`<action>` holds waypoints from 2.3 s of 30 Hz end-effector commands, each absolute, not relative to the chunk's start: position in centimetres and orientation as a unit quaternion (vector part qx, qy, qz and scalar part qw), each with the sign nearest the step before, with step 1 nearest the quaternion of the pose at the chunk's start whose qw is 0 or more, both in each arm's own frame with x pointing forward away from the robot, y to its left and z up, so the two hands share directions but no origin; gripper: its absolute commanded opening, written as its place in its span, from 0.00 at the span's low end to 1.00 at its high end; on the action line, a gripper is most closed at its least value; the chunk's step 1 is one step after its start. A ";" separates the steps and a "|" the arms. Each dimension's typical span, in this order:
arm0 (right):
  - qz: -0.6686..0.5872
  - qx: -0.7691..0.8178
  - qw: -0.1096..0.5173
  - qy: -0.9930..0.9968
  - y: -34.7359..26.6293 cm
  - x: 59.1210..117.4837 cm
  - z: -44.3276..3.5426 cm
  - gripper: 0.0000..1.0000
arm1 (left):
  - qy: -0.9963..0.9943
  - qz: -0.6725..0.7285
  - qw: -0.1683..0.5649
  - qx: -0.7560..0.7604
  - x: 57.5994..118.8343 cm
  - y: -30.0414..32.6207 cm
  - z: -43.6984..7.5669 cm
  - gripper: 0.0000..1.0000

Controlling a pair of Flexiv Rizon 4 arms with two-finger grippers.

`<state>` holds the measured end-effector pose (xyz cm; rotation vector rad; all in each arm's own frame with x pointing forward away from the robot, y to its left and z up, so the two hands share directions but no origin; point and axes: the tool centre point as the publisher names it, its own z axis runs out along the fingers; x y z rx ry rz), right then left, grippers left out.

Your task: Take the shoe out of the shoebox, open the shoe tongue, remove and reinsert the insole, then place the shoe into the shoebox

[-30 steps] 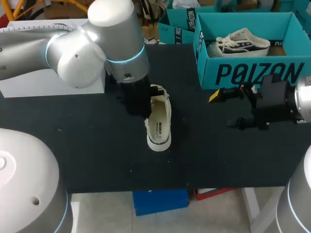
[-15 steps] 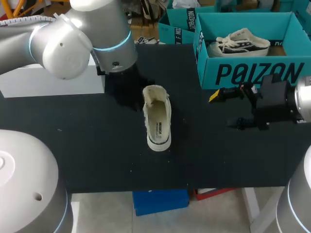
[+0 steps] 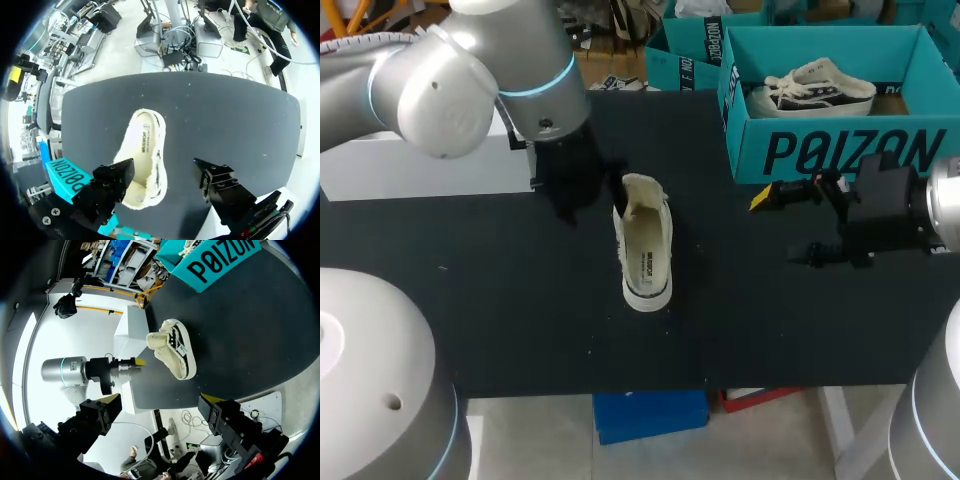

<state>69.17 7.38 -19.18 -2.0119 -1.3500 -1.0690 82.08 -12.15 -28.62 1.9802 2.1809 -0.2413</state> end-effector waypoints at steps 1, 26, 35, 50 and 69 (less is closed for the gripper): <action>-0.391 -0.737 0.243 -0.494 7.4 69.2 -19.2 1.00 | 0.749 -0.121 0.115 0.641 83.0 -11.5 -28.9 0.56; -0.391 -0.737 0.243 -0.494 7.4 69.2 -19.2 1.00 | 0.823 -0.247 0.199 0.471 92.3 -12.1 -30.4 0.00; -0.391 -0.737 0.243 -0.494 7.4 69.2 -19.2 1.00 | 0.824 -0.251 0.203 0.466 94.9 -14.4 -32.2 0.00; -0.391 -0.737 0.243 -0.494 7.4 69.2 -19.2 1.00 | 0.802 -0.305 0.190 0.476 94.6 -18.2 -33.5 0.00; -0.391 -0.737 0.243 -0.494 7.4 69.2 -19.2 1.00 | 0.789 -0.321 0.171 0.495 90.3 -18.1 -33.9 0.00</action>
